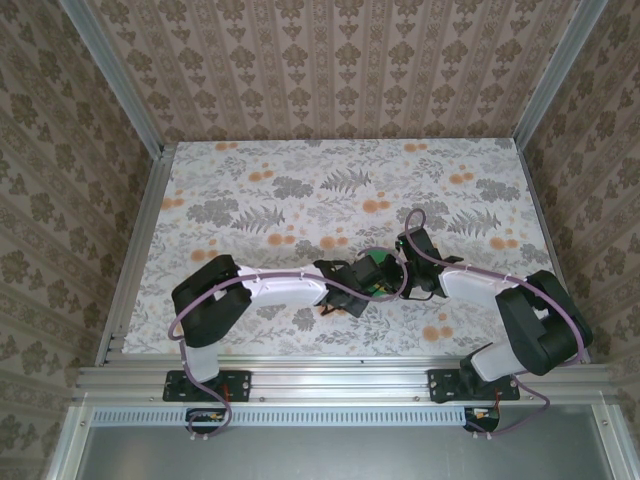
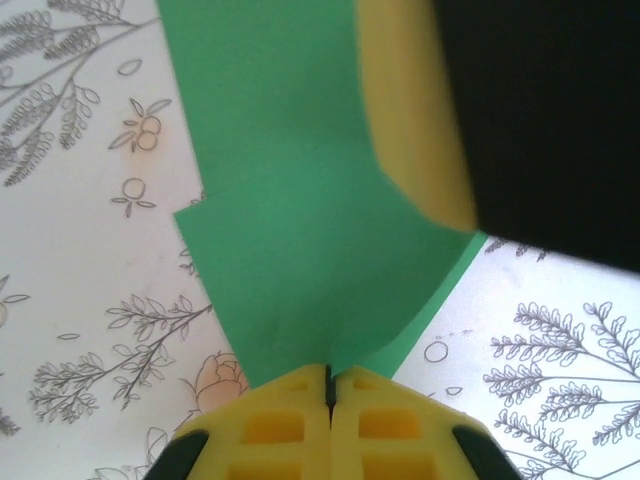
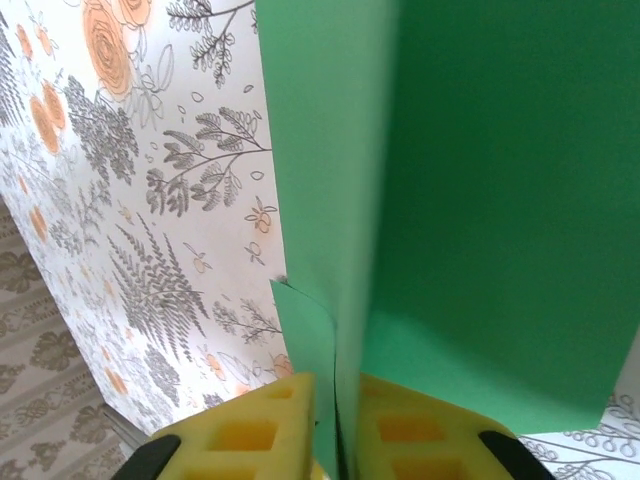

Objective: Fold a paper plane with a square sheet of paper (pick it up from the middle)

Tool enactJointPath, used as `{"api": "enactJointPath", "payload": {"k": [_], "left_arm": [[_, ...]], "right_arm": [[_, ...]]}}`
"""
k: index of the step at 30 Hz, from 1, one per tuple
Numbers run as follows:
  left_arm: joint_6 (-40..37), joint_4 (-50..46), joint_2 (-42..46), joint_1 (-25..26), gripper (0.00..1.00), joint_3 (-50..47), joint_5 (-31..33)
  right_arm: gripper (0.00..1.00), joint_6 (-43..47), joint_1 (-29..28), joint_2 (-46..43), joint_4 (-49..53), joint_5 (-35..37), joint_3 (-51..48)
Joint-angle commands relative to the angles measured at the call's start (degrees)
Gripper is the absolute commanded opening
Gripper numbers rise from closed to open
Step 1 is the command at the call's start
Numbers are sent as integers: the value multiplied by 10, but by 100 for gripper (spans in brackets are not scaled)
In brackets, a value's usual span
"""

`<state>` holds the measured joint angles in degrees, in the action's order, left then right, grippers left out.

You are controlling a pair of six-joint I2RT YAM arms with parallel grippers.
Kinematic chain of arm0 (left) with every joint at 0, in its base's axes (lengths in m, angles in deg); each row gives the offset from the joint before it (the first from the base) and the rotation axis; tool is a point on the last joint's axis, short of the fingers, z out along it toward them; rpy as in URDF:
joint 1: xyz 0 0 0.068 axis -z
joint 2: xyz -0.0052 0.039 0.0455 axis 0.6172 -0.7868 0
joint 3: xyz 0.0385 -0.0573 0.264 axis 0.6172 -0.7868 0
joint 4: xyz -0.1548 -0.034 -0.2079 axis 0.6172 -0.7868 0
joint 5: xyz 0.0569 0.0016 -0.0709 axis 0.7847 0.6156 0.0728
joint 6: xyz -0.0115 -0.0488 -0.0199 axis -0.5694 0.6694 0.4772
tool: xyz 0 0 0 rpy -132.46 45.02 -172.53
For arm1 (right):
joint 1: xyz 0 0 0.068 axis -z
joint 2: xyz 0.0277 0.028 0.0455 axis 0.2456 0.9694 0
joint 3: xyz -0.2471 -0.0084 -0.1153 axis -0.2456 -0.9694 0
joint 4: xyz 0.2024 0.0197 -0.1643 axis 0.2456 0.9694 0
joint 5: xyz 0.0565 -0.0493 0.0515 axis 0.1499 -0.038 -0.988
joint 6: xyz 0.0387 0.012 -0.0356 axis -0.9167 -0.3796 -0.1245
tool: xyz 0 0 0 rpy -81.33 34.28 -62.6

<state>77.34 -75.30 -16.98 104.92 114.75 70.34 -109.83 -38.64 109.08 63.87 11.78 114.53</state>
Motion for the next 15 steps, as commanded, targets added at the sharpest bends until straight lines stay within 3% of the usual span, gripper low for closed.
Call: {"api": "enactJointPath", "payload": {"k": [1, 10, 15], "left_arm": [[-3, 14, 16, -10, 3, -23, -31], [36, 121, 57, -49, 3, -98, -111], [47, 167, 67, -72, 3, -128, -160]], "right_arm": [[23, 16, -2, -30, 18, -13, 20], [44, 92, 12, -127, 114, 17, 35], [39, 113, 14, -120, 88, -29, 33]]}}
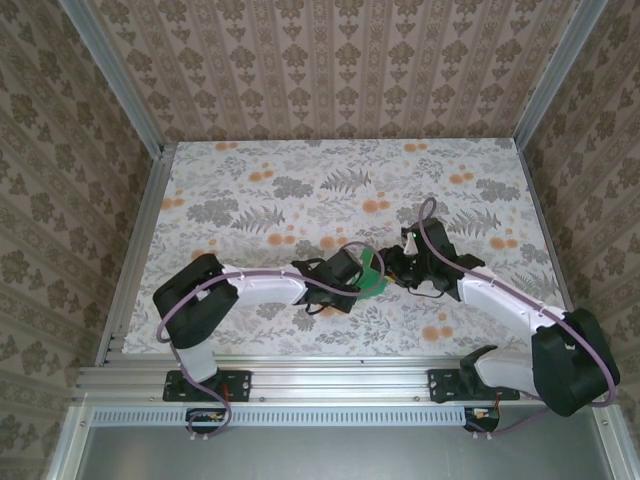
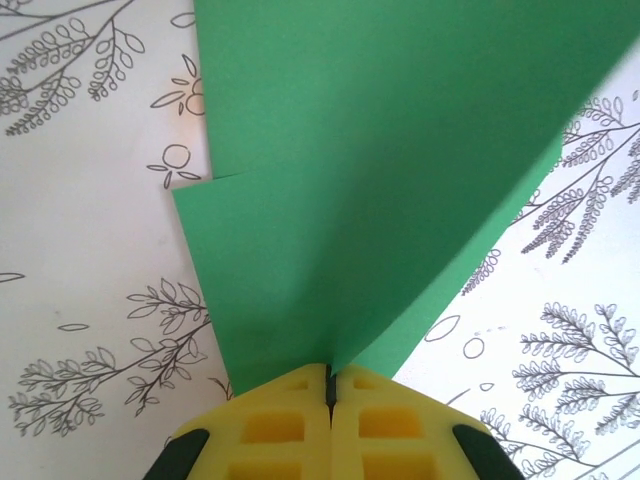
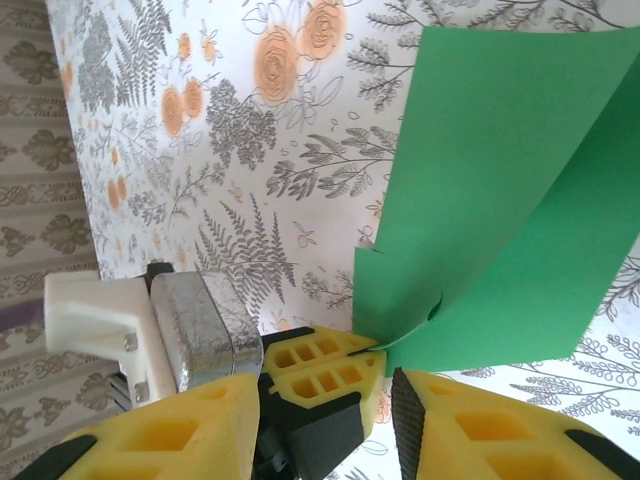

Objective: Fold a paper plane with a square sheet of paper (pick it up from the middle)

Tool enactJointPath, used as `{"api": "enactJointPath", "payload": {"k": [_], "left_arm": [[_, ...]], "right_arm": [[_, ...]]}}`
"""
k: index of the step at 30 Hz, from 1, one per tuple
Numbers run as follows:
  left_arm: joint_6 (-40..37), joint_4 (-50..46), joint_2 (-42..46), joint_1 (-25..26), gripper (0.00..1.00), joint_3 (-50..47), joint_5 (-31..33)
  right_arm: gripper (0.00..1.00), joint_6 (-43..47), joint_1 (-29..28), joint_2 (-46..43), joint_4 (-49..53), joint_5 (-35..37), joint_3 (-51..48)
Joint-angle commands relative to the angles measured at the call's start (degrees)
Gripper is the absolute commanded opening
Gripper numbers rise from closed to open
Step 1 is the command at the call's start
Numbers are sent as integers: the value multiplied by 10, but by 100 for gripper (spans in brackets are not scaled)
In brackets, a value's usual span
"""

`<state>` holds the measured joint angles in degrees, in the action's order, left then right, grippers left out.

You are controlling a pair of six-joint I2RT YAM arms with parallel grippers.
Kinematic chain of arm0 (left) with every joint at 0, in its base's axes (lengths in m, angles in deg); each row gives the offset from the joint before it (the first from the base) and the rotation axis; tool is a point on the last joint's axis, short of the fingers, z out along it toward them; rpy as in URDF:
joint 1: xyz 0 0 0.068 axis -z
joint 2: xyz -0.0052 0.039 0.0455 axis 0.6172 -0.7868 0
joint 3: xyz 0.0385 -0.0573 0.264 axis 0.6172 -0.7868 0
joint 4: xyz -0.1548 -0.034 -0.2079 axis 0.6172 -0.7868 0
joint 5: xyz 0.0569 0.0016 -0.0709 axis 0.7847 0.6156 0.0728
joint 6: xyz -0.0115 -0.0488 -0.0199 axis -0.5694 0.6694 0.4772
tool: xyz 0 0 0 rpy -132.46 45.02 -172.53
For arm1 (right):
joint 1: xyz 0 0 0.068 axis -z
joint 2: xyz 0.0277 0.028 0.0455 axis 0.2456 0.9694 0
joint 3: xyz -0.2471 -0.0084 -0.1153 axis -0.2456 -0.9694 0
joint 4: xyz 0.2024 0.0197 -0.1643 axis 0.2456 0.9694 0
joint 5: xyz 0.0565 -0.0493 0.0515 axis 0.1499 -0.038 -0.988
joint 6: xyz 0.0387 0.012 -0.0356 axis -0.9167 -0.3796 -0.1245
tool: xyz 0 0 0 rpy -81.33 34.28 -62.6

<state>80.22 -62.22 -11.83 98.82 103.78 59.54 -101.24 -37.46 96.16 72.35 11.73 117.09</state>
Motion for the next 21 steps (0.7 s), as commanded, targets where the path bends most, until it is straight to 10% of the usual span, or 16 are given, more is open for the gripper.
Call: {"api": "enactJointPath", "payload": {"k": [1, 21], "left_arm": [[22, 48, 15, -17, 3, -24, -66], [54, 109, 6, -87, 4, -53, -196]], "right_arm": [[37, 27, 2, 19, -6, -42, 10], [16, 40, -19, 177, -52, -76, 65]]}}
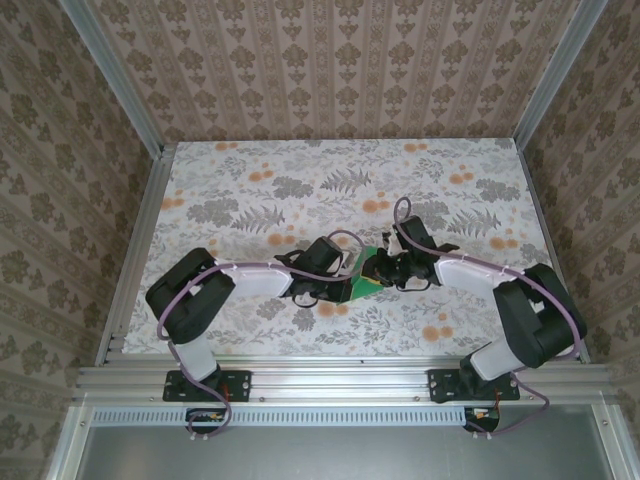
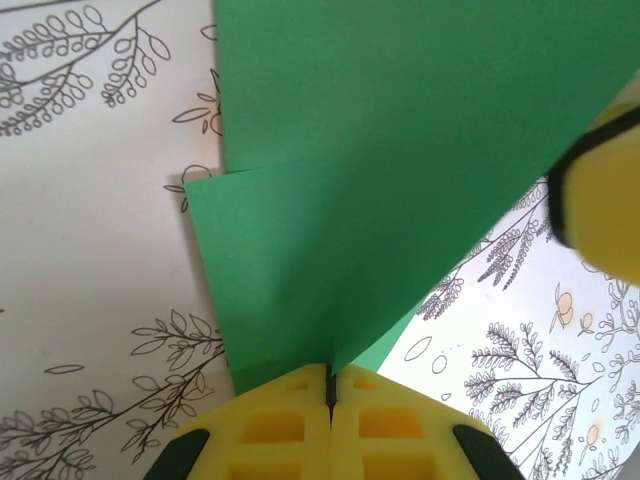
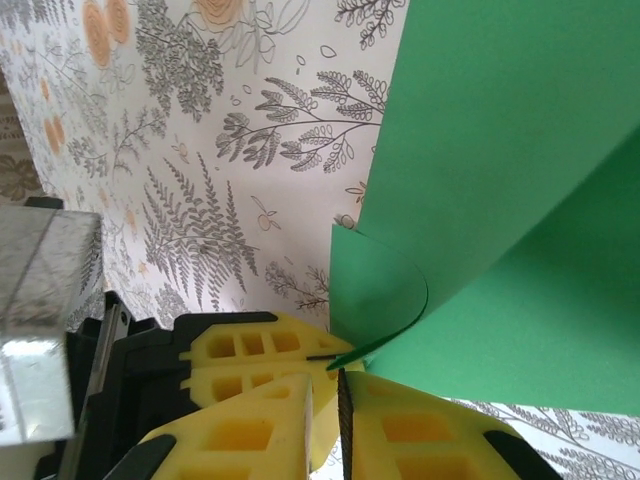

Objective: Fold a paper plane with a square sheet of paper (pick it up from the middle)

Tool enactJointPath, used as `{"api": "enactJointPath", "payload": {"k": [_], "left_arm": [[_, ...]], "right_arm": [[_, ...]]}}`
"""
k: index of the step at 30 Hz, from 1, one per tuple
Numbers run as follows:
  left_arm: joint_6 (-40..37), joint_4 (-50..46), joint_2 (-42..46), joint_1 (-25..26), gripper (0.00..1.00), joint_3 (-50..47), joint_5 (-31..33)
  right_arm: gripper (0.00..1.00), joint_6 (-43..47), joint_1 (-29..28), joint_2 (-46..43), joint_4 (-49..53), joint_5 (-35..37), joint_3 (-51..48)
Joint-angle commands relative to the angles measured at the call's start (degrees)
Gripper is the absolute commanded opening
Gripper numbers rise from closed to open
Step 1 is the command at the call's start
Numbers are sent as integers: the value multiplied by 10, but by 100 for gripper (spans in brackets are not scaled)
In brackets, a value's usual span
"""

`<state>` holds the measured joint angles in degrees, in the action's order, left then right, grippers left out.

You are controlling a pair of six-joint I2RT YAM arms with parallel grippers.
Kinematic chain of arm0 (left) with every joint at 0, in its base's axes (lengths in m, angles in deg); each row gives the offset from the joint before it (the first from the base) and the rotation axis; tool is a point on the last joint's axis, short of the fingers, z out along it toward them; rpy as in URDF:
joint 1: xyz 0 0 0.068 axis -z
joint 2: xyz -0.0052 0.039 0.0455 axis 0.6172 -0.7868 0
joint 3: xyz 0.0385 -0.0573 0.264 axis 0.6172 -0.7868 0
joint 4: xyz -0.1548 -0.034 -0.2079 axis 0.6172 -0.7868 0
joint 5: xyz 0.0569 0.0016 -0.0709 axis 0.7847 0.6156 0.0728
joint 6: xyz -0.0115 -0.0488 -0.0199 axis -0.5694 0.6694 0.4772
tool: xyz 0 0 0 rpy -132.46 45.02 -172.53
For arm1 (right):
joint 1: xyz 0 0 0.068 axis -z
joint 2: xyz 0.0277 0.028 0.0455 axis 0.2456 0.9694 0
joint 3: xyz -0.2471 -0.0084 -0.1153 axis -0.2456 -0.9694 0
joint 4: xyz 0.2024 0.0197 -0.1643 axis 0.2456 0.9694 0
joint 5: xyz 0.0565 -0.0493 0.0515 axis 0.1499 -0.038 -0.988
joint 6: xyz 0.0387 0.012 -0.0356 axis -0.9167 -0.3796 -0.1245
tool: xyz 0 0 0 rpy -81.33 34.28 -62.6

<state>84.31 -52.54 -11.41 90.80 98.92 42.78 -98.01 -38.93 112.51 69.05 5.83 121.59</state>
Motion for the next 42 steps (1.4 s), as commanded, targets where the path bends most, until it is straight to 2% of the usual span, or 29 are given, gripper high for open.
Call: {"api": "enactJointPath", "payload": {"k": [1, 5, 11, 23, 30, 38, 42], "left_arm": [[14, 12, 1, -7, 4, -4, -32], [14, 8, -2, -9, 7, -1, -33], [8, -12, 6, -8, 20, -3, -14], [-9, -37, 18, -5, 24, -2, 3], [-27, -51, 31, 2, 33, 4, 20], [-48, -89, 24, 8, 33, 23, 41], [-52, -99, 23, 12, 29, 26, 57]], "right_arm": [[16, 6, -4, 21, -25, -19, 22], [15, 4, -5, 47, -37, -18, 30], [14, 4, -4, 59, -35, -2, 35], [13, 1, -4, 75, -34, -1, 44], [13, 2, -4, 75, -28, 1, 50], [13, 1, -4, 79, -27, 0, 56], [13, 0, -5, 80, -28, -2, 57]]}}
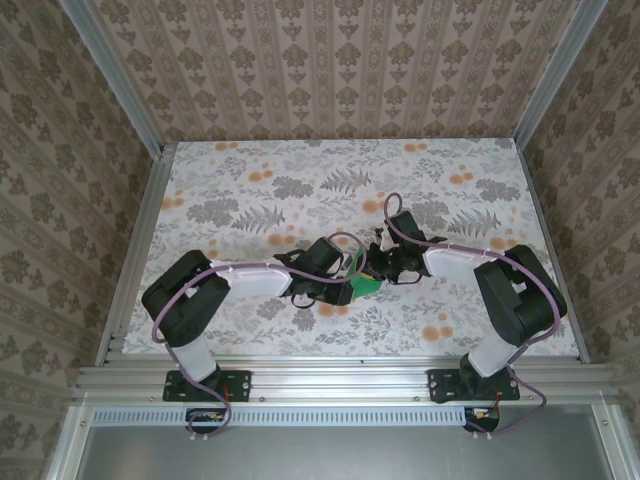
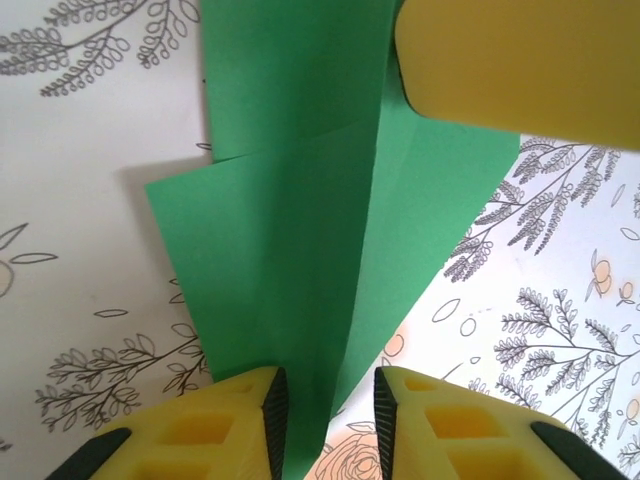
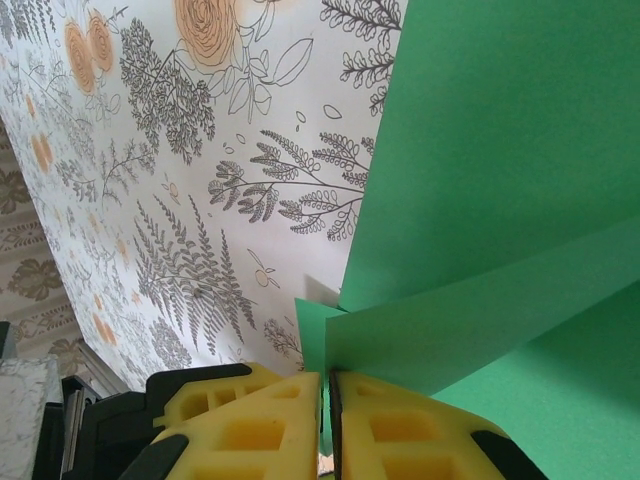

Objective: Fold a paper plane with a square sheet of paper (pick it up from the middle)

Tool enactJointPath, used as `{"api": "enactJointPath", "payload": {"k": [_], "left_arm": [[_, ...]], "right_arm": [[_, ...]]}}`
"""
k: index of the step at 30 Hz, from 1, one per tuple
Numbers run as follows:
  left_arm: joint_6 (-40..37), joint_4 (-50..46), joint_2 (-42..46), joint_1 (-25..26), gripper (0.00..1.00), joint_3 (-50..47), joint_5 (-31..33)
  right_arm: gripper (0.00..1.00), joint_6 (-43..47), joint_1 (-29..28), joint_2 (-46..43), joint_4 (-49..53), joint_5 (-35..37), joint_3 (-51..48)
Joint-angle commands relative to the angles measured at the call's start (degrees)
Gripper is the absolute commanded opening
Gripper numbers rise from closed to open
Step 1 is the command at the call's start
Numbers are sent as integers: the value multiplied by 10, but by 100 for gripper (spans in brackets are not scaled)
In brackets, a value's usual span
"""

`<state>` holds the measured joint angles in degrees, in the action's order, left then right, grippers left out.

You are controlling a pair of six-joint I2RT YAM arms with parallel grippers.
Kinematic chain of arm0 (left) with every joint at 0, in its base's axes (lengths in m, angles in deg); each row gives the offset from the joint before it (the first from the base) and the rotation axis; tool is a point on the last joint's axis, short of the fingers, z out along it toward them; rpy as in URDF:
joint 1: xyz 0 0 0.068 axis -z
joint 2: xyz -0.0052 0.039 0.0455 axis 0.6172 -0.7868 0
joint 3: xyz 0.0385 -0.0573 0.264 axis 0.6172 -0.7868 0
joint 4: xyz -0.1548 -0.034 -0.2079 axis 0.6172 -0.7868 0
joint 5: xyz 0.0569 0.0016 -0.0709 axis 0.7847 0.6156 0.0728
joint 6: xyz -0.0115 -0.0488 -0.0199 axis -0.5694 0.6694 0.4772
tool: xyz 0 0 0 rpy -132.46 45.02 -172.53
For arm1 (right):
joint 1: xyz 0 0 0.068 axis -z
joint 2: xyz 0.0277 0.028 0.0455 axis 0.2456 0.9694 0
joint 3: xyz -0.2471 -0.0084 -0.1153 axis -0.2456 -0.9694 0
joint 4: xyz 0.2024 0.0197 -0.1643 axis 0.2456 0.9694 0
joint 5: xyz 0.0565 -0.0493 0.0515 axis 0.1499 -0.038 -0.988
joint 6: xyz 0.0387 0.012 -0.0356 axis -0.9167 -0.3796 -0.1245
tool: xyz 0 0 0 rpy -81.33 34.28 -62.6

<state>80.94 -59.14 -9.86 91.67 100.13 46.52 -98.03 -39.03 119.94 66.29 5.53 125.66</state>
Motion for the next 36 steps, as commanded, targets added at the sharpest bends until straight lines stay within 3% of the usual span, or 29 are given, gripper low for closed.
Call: {"api": "enactJointPath", "payload": {"k": [1, 7, 13, 19, 25, 32, 36], "left_arm": [[-19, -36, 7, 3, 27, 16, 24], [-19, -36, 8, 3, 9, 23, 25], [2, -3, 13, -15, 2, 13, -17], [9, 10, 14, -25, 2, 10, -38], [6, 7, 14, -23, 3, 13, -41], [-4, -19, 18, -19, 11, 19, -15], [-19, -46, 23, -9, 24, 31, 10]], "right_arm": [[13, 1, -4, 5, 0, 1, 16], [14, 3, -3, -3, 3, -5, 14], [25, 14, -3, -28, 19, -5, 5], [38, 14, -5, -36, 41, -1, -2], [42, 9, -13, -17, 72, 25, 14], [31, 2, -23, 5, 78, 37, 35], [25, 1, -23, 8, 78, 39, 35]]}}
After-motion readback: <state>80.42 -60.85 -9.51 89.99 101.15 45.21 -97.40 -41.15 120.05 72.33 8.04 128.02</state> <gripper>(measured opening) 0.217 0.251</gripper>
